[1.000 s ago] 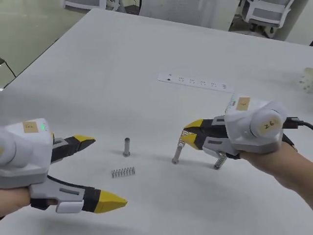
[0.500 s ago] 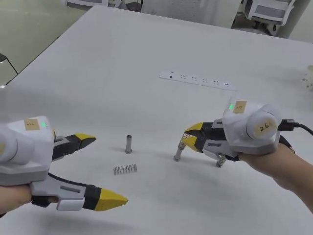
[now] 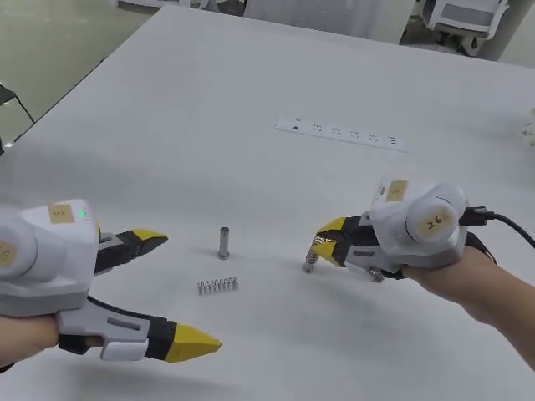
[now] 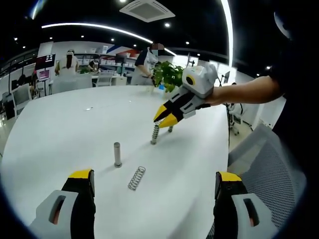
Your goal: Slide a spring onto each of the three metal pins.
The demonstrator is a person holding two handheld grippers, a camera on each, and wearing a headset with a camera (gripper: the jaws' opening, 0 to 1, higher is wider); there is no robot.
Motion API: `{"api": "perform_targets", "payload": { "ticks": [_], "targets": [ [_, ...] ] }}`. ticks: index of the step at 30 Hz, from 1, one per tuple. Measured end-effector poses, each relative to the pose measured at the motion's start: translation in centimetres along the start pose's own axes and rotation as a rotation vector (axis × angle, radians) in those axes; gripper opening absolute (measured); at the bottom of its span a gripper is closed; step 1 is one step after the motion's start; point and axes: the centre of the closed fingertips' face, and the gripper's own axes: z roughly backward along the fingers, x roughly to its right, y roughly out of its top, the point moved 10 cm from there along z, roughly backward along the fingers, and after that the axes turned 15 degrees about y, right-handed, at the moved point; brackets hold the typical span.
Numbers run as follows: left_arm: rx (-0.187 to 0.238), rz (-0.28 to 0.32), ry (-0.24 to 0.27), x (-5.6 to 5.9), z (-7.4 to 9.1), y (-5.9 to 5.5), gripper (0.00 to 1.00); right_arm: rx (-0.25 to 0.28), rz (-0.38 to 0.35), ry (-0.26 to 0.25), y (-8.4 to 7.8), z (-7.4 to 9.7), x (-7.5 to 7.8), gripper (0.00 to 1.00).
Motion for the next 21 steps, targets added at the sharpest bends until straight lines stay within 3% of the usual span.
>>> {"api": "perform_targets", "payload": {
  "ticks": [14,21],
  "targets": [
    [-0.007,0.002,-0.003,0.0,-0.1,-0.1,0.97,-0.023,-0.038,0.008,-1.2,-0.7,0.1,0.08],
    [-0.010,0.002,-0.008,0.1,-0.3,-0.2,0.97,0.013,-0.081,0.000,-1.3,-0.8,0.2,0.08]
  ]
}}
